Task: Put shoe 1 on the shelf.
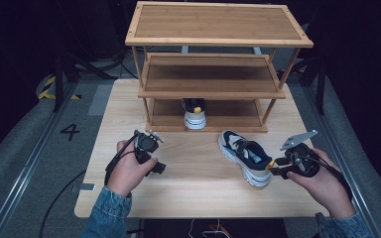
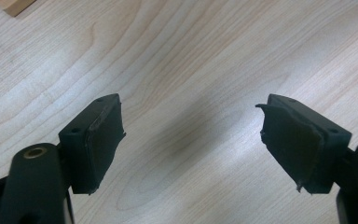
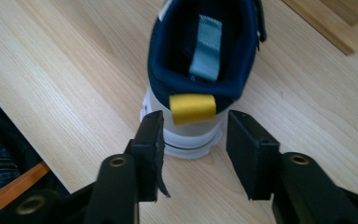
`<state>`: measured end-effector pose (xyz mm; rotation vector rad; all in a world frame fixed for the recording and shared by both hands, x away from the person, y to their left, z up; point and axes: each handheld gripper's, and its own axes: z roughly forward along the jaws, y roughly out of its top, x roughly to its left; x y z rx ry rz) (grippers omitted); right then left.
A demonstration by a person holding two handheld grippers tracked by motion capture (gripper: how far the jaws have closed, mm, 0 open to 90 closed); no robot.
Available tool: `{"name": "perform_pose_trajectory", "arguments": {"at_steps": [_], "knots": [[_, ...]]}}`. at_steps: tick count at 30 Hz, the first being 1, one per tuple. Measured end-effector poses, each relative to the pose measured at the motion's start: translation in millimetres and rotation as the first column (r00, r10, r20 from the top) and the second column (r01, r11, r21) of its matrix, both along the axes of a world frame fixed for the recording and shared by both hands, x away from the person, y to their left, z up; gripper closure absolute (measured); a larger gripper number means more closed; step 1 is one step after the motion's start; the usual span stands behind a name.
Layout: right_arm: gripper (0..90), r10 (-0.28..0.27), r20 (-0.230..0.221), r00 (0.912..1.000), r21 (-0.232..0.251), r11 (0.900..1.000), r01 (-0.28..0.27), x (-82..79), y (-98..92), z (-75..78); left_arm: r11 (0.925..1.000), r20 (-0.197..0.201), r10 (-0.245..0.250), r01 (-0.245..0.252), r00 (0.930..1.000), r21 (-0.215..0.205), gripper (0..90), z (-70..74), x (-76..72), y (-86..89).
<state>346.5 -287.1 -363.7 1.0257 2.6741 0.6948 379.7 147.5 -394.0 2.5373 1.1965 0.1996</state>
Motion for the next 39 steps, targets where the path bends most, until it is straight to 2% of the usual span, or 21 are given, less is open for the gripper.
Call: {"name": "perform_pose_trajectory", "arguments": {"at_steps": [2, 7, 14, 21, 23, 26, 29, 31, 33, 34, 35, 37, 39], "knots": [[73.1, 0.01, 0.002, 0.9999, -0.007, 1.0, -0.01, 0.2, 2.5, 0.8, 1.0, 0.001, 0.002, -0.002, 1.0, 0.005, 21.2, -0.2, -0.3, 0.9], [82.0, 0.018, 0.008, 0.9998, -0.025, 1.0, -0.018, 0.2, 7.3, 1.1, 1.0, 0.009, 0.008, -0.008, 0.9999, 0.0, 21.1, -0.5, -1.7, 4.0], [83.5, 0.079, 0.005, 0.9968, -0.002, 0.997, -0.079, -6.0, 26.2, 5.7, 1.0, 0.004, -0.002, 0.002, 1.0, 0.004, 21.0, -3.0, -0.9, 2.6], [82.6, 0.154, 0.0, 0.9881, 0.008, 0.988, -0.154, -12.7, 55.2, 4.8, 1.0, -0.001, -0.005, 0.005, 1.0, 0.005, 20.9, -5.4, -0.7, 1.7], [82.3, 0.178, -0.018, 0.9838, 0.012, 0.984, -0.178, -13.9, 61.6, 3.7, 0.9999, -0.001, -0.01, 0.01, 1.0, 0.003, 20.8, -6.3, -0.8, 2.3], [76.9, 0.192, -0.045, 0.9805, 0.03, 0.981, -0.19, -14.0, 60.3, 1.6, 0.9998, 0.002, -0.018, 0.018, 0.9998, 0.002, 20.6, -5.9, -1.0, 4.1], [66.3, 0.178, -0.042, 0.9831, 0.028, 0.984, -0.177, -15.9, 57.2, 4.7, 1.0, 0.003, -0.008, 0.008, 1.0, -0.003, 20.5, -4.8, -1.4, 6.3], [63.4, 0.176, -0.034, 0.9838, 0.016, 0.984, -0.175, -16.5, 57.2, 6.5, 1.0, 0.001, -0.008, 0.008, 1.0, -0.003, 20.4, -4.6, -1.4, 7.1], [54.1, 0.169, 0.013, 0.9856, 0.014, 0.986, -0.169, -17.0, 58.3, 10.9, 0.9999, 0.004, -0.01, 0.01, 0.9999, 0.002, 20.4, -4.7, -1.2, 7.9], [50.2, 0.166, 0.018, 0.9859, 0.011, 0.986, -0.167, -16.3, 59.5, 11.4, 1.0, 0.002, -0.009, 0.009, 1.0, 0.003, 20.4, -4.8, -1.4, 7.9], [46.6, 0.177, 0.015, 0.9842, 0.0, 0.984, -0.177, -14.6, 61.3, 10.7, 0.9999, 0.001, -0.01, 0.01, 0.9999, 0.005, 20.4, -5.2, -1.5, 8.0], [45.5, 0.2, 0.014, 0.9796, -0.045, 0.979, -0.2, -10.5, 69.4, 6.5, 0.9999, -0.007, -0.008, 0.008, 0.9999, 0.006, 20.4, -5.7, -2.2, 8.8], [44.8, 0.228, -0.001, 0.9738, -0.055, 0.972, -0.227, -6.8, 75.1, 2.4, 1.0, -0.007, -0.008, 0.008, 0.9999, 0.004, 20.3, -5.3, -2.1, 11.2]]}}
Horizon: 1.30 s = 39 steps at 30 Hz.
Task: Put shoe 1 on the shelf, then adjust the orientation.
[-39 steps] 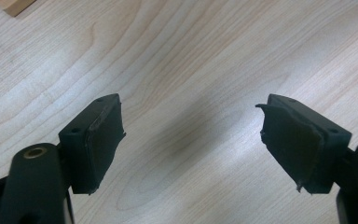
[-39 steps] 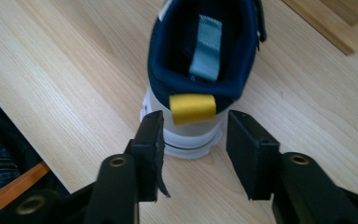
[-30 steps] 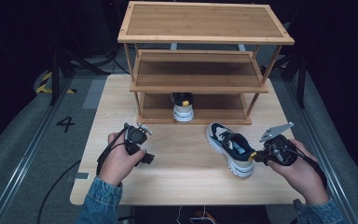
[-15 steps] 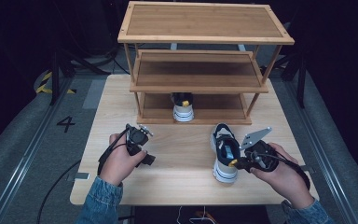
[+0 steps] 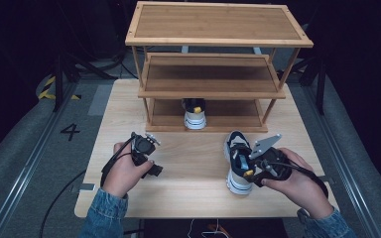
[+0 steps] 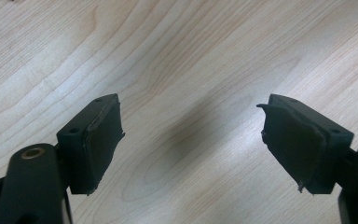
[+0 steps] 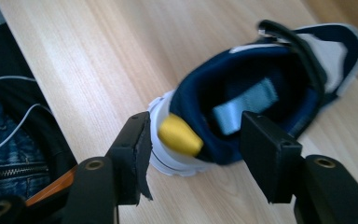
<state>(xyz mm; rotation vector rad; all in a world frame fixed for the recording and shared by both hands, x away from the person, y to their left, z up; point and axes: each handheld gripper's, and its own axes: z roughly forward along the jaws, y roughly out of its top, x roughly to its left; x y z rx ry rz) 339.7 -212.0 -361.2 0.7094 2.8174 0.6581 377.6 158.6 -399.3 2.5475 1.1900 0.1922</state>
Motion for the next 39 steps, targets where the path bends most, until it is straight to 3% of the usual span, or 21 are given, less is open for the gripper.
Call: {"name": "perform_pose_trajectory", "arguments": {"at_steps": [4, 11, 15, 25, 33, 36, 39], "knots": [[42.0, 0.019, -0.053, 0.9984, -0.048, 0.999, -0.022, 10.1, 15.7, -14.8, 0.9996, -0.001, 0.027, -0.027, 0.9996, 0.012, 20.3, -1.6, -0.2, 6.3], [46.6, 0.021, -0.156, 0.9876, -0.105, 0.994, -0.038, 23.7, 30.6, -40.5, 0.9994, -0.015, 0.033, -0.033, 0.9993, 0.013, 20.3, -5.3, -1.7, 12.6], [52.5, 0.034, -0.172, 0.9846, -0.119, 0.991, -0.056, 24.4, 33.9, -45.2, 0.999, -0.021, 0.043, -0.043, 0.9988, 0.015, 20.3, -7.3, -3.1, 16.7], [70.4, 0.062, -0.227, 0.972, -0.098, 0.991, -0.086, 27.4, 35.6, -44.6, 0.9962, -0.032, 0.068, -0.066, 0.9972, 0.057, 19.8, -12.9, -7.1, 32.5], [72.7, 0.062, -0.209, 0.9759, -0.102, 0.991, -0.085, 30.6, 34.1, -41.5, 0.9952, -0.036, 0.084, -0.082, 0.9958, 0.054, 19.8, -13.9, -7.9, 40.0], [72.9, 0.059, -0.163, 0.9848, -0.118, 0.99, -0.079, 36.9, 35.5, -29.9, 0.9952, -0.034, 0.088, -0.086, 0.9956, 0.046, 19.7, -12.0, -7.6, 42.9], [72.8, 0.071, -0.147, 0.9866, -0.122, 0.988, -0.09, 42.7, 39.2, -21.0, 0.9955, -0.03, 0.087, -0.085, 0.9958, 0.041, 19.6, -10.7, -6.7, 45.4]]}}
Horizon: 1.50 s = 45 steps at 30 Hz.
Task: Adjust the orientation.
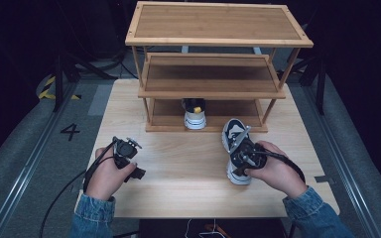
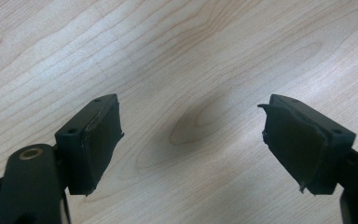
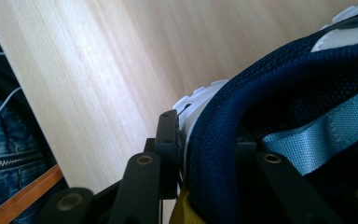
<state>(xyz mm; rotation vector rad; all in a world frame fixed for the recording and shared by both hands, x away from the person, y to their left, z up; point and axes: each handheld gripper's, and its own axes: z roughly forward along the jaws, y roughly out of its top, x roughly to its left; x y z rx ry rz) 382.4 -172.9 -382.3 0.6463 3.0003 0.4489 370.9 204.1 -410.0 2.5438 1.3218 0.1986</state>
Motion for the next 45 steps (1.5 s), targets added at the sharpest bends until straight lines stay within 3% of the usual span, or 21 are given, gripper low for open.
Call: {"name": "perform_pose_trajectory", "arguments": {"at_steps": [7, 8, 10, 30, 39, 45], "knots": [[72.4, 0.017, 0.034, 0.9993, -0.003, 1.0, -0.017, 18.2, 7.5, 10.2, 1.0, 0.003, 0.0, 0.0, 1.0, -0.005, 19.5, -0.1, 0.9, 2.8], [72.4, 0.017, 0.067, 0.9976, -0.018, 1.0, -0.016, 26.2, 9.5, 11.0, 1.0, 0.004, 0.0, 0.0, 1.0, -0.004, 19.4, 0.3, 1.0, 3.1], [72.4, 0.025, 0.08, 0.9965, -0.027, 0.999, -0.023, 33.2, 10.4, 10.6, 1.0, 0.003, -0.003, 0.003, 1.0, -0.007, 19.1, 0.1, 1.3, 3.1], [71.5, 0.006, 0.07, 0.9975, -0.015, 1.0, -0.005, 101.3, 22.9, -9.7, 1.0, -0.011, 0.001, -0.001, 0.9999, -0.005, 18.1, -4.6, 3.7, 4.1], [71.1, 0.022, 0.069, 0.9974, 0.001, 1.0, -0.022, 117.1, 28.5, -16.0, 1.0, -0.005, -0.001, 0.001, 1.0, -0.007, 17.9, -3.6, 3.4, 2.8], [64.7, 0.01, 0.077, 0.9969, 0.016, 1.0, -0.011, 119.7, 28.1, -20.3, 1.0, -0.013, -0.004, 0.004, 0.9999, -0.003, 17.9, -5.2, 4.2, 3.3]]}}
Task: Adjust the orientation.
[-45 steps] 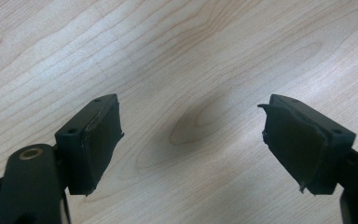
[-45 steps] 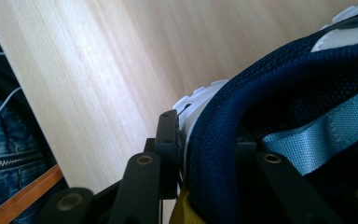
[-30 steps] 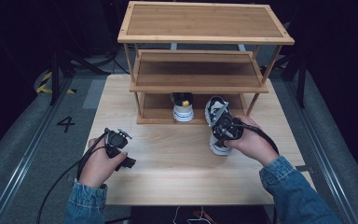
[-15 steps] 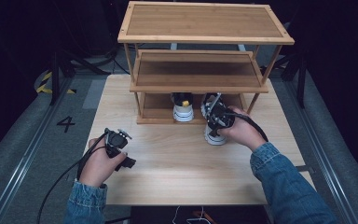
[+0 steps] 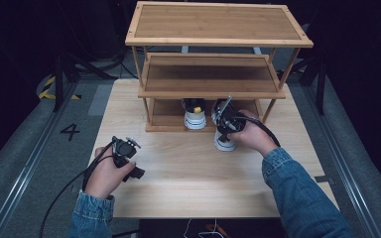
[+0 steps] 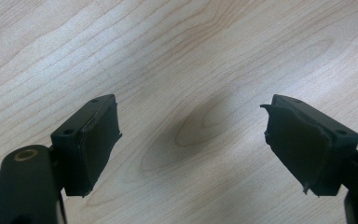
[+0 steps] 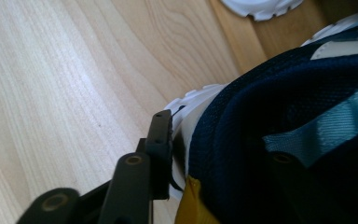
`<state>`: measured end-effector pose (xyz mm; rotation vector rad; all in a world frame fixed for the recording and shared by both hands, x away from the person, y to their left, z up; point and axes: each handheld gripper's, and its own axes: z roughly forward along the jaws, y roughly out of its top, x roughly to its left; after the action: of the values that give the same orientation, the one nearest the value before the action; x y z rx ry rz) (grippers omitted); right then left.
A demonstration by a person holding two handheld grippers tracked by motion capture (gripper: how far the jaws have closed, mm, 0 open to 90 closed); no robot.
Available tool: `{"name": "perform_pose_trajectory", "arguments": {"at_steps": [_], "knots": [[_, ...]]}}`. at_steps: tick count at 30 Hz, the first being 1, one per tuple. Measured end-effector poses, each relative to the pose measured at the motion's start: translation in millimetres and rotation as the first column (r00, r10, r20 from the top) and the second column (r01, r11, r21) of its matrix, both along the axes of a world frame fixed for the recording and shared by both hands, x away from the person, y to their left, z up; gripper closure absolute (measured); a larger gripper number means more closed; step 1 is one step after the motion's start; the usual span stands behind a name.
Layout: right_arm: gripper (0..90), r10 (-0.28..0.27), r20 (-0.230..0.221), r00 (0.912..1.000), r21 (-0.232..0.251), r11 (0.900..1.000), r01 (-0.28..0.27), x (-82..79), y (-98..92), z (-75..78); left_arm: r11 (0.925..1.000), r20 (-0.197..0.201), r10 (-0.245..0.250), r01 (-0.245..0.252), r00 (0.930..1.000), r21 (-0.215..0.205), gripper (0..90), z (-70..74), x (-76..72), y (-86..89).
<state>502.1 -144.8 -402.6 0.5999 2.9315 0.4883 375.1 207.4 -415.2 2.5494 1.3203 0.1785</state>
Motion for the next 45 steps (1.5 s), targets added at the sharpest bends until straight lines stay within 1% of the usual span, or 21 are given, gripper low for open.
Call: {"name": "perform_pose_trajectory", "arguments": {"at_steps": [1, 2, 6, 8, 9, 11, 14, 16, 17, 19, 20, 22, 23, 24, 25, 26, 28, 29, 35, 39, 45], "knots": [[61.5, 0.011, 0.021, 0.9997, 0.002, 1.0, -0.011, -0.1, -0.1, 0.8, 1.0, 0.0, -0.001, 0.001, 1.0, 0.002, 17.9, 0.3, 0.1, -0.3], [52.8, 0.009, 0.058, 0.9983, 0.008, 1.0, -0.009, -0.8, -0.4, 2.5, 1.0, 0.002, -0.004, 0.004, 1.0, 0.001, 17.9, 0.6, 0.3, -0.7], [46.2, -0.016, 0.112, 0.9935, 0.04, 0.999, 0.011, -4.9, -2.7, 9.7, 0.9999, 0.008, -0.01, 0.01, 0.9999, -0.005, 17.9, 2.2, 1.9, -4.0], [45.3, -0.017, 0.126, 0.9919, 0.06, 0.998, 0.009, -6.9, -4.0, 12.2, 0.9999, 0.006, -0.012, 0.012, 0.9999, -0.004, 17.8, 2.4, 2.6, -4.6], [45.2, -0.02, 0.16, 0.9869, 0.081, 0.997, 0.007, -11.1, -6.2, 17.5, 0.9998, 0.005, -0.018, 0.018, 0.9998, -0.002, 17.8, 2.4, 3.8, -5.6], [44.7, -0.024, 0.187, 0.9821, 0.095, 0.995, 0.006, -16.0, -8.9, 23.7, 0.9998, 0.005, -0.021, 0.021, 0.9998, 0.003, 17.8, 1.8, 5.8, -7.8], [44.7, -0.035, 0.208, 0.9775, 0.114, 0.993, 0.012, -21.9, -13.0, 29.9, 0.9997, 0.0, -0.025, 0.025, 0.9997, 0.0, 17.8, 1.5, 8.2, -12.2], [44.8, -0.058, 0.22, 0.9739, 0.135, 0.99, 0.029, -29.1, -18.4, 36.2, 0.9995, -0.004, -0.033, 0.033, 0.9995, 0.0, 17.8, 1.8, 9.9, -14.3], [46.1, -0.105, 0.239, 0.9654, 0.161, 0.985, 0.067, -37.9, -24.7, 43.1, 0.9994, -0.002, -0.036, 0.036, 0.9994, 0.002, 17.8, 1.6, 11.2, -15.8], [46.5, -0.116, 0.236, 0.9648, 0.181, 0.981, 0.074, -42.1, -28.2, 45.8, 0.9991, -0.004, -0.041, 0.041, 0.9991, 0.004, 17.8, 1.1, 13.3, -18.2], [50.9, -0.158, 0.219, 0.9628, 0.21, 0.971, 0.111, -50.5, -35.4, 50.0, 0.9991, -0.011, -0.043, 0.043, 0.999, 0.003, 17.8, 1.1, 14.3, -19.4], [53.2, -0.178, 0.218, 0.9597, 0.211, 0.969, 0.131, -53.7, -38.1, 51.3, 0.9985, -0.015, -0.055, 0.055, 0.9984, 0.009, 17.8, 1.2, 16.3, -21.7], [58.6, -0.232, 0.227, 0.9459, 0.243, 0.954, 0.176, -63.5, -47.0, 52.4, 0.9986, -0.021, -0.053, 0.053, 0.9984, 0.004, 17.8, 1.2, 17.3, -23.9], [60.7, -0.248, 0.233, 0.9401, 0.259, 0.948, 0.186, -66.3, -50.2, 52.5, 0.9983, -0.019, -0.059, 0.059, 0.9981, 0.001, 17.8, 1.2, 18.5, -24.7], [60.7, -0.248, 0.233, 0.9401, 0.259, 0.948, 0.186, -66.3, -50.2, 52.5, 0.9983, -0.019, -0.059, 0.059, 0.9981, 0.001, 17.8, 1.2, 18.5, -24.7], [62.8, -0.28, 0.225, 0.9331, 0.292, 0.933, 0.21, -70.7, -54.9, 51.7, 0.9984, -0.022, -0.057, 0.057, 0.9981, 0.004, 17.8, 1.5, 19.0, -25.5], [67.4, -0.31, 0.205, 0.9284, 0.305, 0.922, 0.24, -75.8, -60.8, 48.6, 0.998, -0.017, -0.063, 0.063, 0.9979, 0.004, 17.7, 0.9, 20.0, -26.6], [69.2, -0.318, 0.203, 0.9259, 0.296, 0.922, 0.252, -77.2, -62.9, 45.7, 0.9978, -0.023, -0.066, 0.066, 0.9976, 0.008, 17.8, 0.8, 20.5, -27.4], [81.8, -0.333, 0.157, 0.9297, 0.265, 0.921, 0.285, -73.2, -61.6, 16.5, 0.9978, -0.024, -0.066, 0.066, 0.9975, 0.006, 17.8, 0.0, 19.0, -27.9], [84.7, -0.348, 0.158, 0.9242, 0.276, 0.914, 0.297, -67.0, -56.9, 7.0, 0.9982, -0.023, -0.059, 0.059, 0.998, 0.012, 17.8, -0.1, 17.1, -24.6], [86.9, -0.421, 0.118, 0.8991, 0.355, 0.864, 0.358, -53.3, -57.3, 1.4, 0.9994, -0.022, -0.034, 0.034, 0.9992, 0.005, 17.8, -1.2, 11.2, -15.7]]}}
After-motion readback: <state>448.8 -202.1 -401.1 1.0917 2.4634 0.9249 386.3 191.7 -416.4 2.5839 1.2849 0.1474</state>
